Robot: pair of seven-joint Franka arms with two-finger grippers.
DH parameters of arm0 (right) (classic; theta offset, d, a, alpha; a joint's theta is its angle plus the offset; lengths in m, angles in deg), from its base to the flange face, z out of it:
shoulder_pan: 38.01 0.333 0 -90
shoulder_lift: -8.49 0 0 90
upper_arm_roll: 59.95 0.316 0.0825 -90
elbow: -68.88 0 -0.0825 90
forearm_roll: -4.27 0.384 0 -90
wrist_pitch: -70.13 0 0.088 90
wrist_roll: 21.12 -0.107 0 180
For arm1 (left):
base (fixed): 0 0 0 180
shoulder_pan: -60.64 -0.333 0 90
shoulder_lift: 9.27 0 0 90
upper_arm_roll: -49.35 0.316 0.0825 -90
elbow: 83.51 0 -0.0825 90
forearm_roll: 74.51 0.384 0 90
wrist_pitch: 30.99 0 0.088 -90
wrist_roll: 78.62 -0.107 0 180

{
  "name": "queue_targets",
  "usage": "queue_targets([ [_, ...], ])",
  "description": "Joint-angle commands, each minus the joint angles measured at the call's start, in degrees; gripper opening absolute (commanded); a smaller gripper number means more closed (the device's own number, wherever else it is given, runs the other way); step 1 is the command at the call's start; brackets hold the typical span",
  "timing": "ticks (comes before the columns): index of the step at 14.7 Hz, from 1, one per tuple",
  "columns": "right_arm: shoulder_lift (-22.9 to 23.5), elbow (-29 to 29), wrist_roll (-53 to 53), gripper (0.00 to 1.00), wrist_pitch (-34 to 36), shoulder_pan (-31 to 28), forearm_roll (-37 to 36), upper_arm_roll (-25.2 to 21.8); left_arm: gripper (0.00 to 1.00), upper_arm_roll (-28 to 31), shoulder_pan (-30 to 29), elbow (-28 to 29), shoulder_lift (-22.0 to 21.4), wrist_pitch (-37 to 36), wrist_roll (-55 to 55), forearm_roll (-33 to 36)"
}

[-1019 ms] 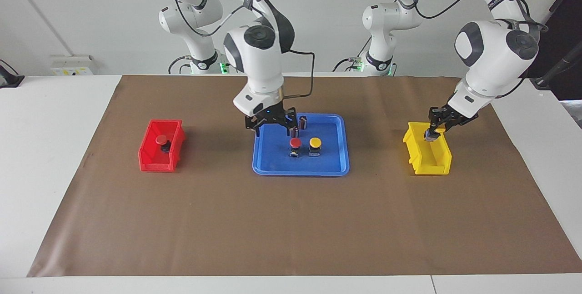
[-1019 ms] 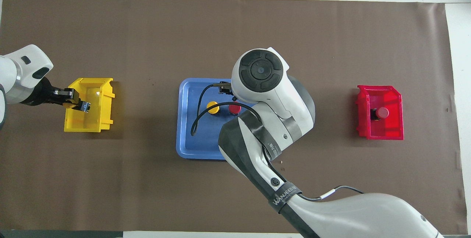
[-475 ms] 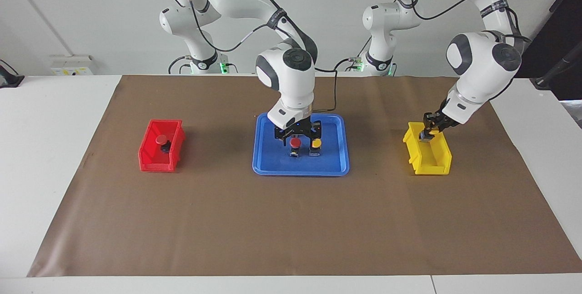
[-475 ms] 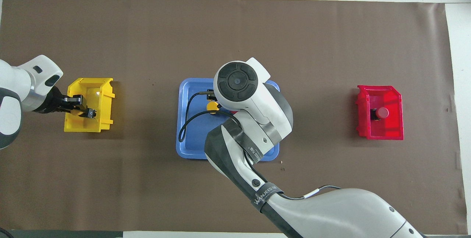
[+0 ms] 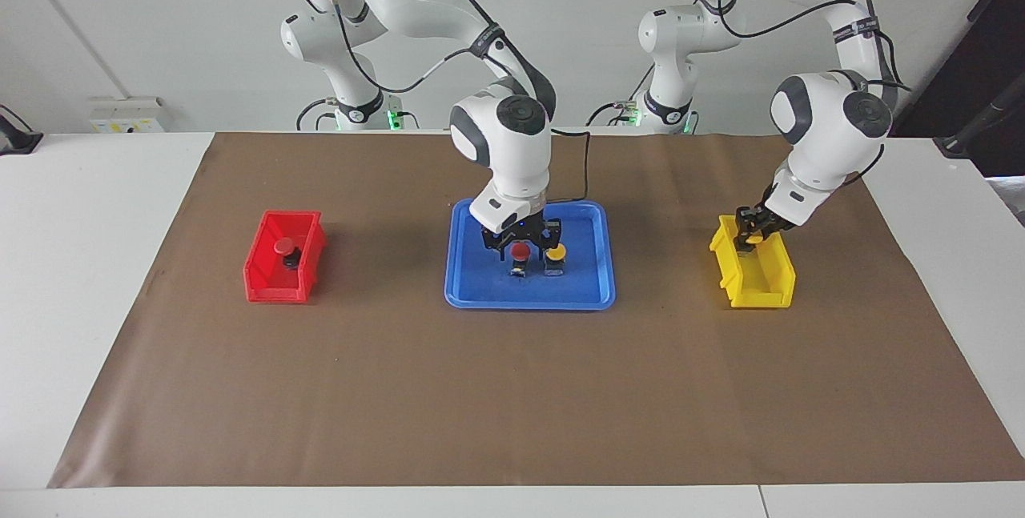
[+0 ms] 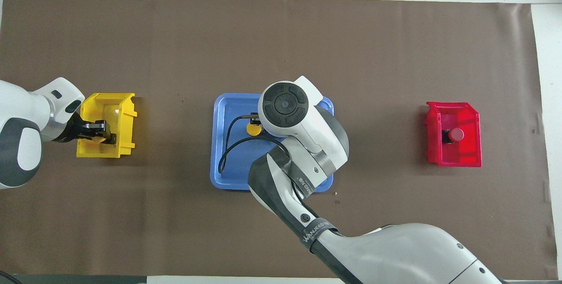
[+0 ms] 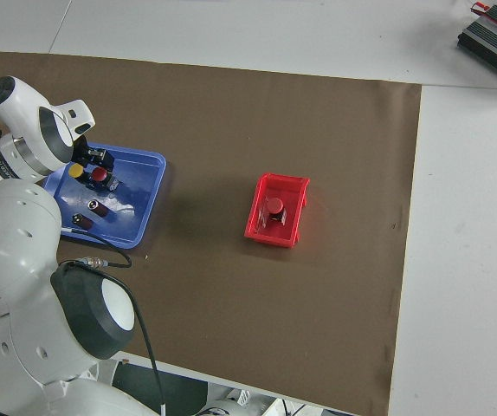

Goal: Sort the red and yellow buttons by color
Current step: 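Grasp the remaining red button in the tray with the right gripper, then drop the red button into the red bin while the left gripper reaches the tray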

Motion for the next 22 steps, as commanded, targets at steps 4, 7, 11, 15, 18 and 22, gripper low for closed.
queue_targets([
  [4,-2.0,3.5,-0.7,0.67,-1.6,0.5,-0.9,-0.2,0.32,-0.4,-1.2,2.0,-1.0,2.1,0.5,1.5],
  [7,-2.1,3.8,-0.7,0.62,-1.3,0.5,-0.9,-0.1,0.32,-0.4,-1.1,2.6,-1.0,2.9,0.6,1.5],
  [11,-2.0,3.0,-0.5,0.20,-1.0,-0.2,0.0,0.0,0.34,-0.4,-0.9,4.9,-0.9,6.3,0.4,1.5],
  [15,-2.1,-6.0,3.0,0.14,10.7,-3.3,-0.1,-0.1,0.75,-0.4,-0.8,3.5,-0.5,5.3,0.2,1.6],
  [18,-9.6,-4.2,16.8,0.14,18.7,-12.1,0.0,-0.1,0.76,-0.4,-0.7,-0.6,-0.5,-0.1,0.3,2.0],
  [22,-20.0,5.8,36.3,0.14,22.0,-25.8,0.1,-0.2,0.77,-0.4,-0.6,-9.3,-1.7,-11.7,0.2,2.0],
])
